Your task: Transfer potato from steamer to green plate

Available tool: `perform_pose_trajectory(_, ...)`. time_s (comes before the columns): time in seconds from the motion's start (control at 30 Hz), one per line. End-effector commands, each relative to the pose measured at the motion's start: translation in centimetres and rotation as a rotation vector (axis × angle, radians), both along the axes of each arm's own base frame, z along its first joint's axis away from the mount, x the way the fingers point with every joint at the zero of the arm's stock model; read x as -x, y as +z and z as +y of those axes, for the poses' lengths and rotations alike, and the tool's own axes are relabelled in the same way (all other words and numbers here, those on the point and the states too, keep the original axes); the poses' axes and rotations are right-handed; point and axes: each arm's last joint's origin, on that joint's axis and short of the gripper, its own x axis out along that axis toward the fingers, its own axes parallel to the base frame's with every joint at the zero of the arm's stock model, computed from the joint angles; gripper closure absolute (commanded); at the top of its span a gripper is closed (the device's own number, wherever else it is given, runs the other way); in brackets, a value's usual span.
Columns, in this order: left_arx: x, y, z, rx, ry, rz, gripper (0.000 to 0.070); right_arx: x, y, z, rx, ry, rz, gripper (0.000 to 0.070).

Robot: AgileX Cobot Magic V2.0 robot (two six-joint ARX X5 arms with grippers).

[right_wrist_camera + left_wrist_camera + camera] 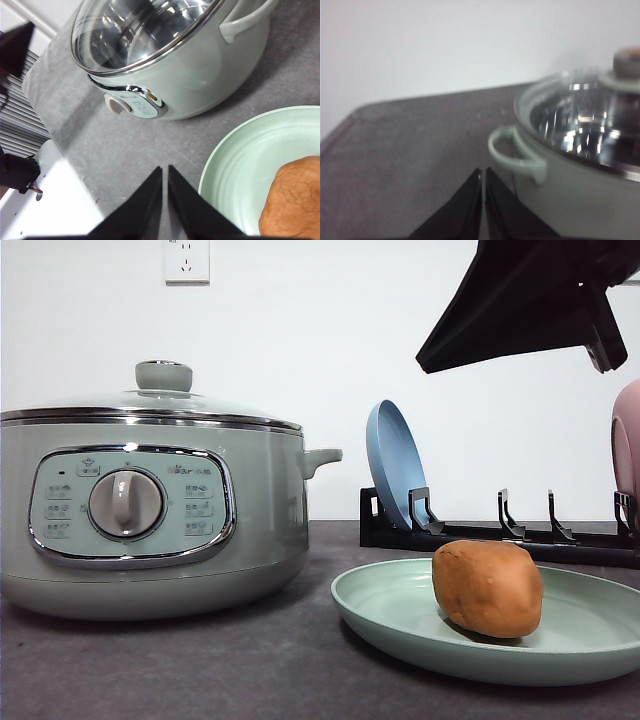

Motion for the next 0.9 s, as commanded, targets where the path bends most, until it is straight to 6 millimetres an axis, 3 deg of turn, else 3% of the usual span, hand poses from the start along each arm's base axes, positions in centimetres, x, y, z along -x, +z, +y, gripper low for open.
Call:
perform_pose_trajectory(0.0,0.0,-0.4,0.0,0.017,0.008,-0.005,0.0695,-0.1,0.6,0.2,-0.009,0.016,-0.030,0.0694)
perform_pose_trajectory(0.47,-0.1,-3.7,0.0,0.028,0.008,0.120,0.0695,-0.1,0.6,0.2,-0.008,0.016,-0.030,0.0694)
perform_pose_trajectory(0.87,-0.1,-3.7,0.0,0.028,0.008,0.121,0.0695,-0.1,0.6,0.2,-0.009,0.016,-0.030,0.0694)
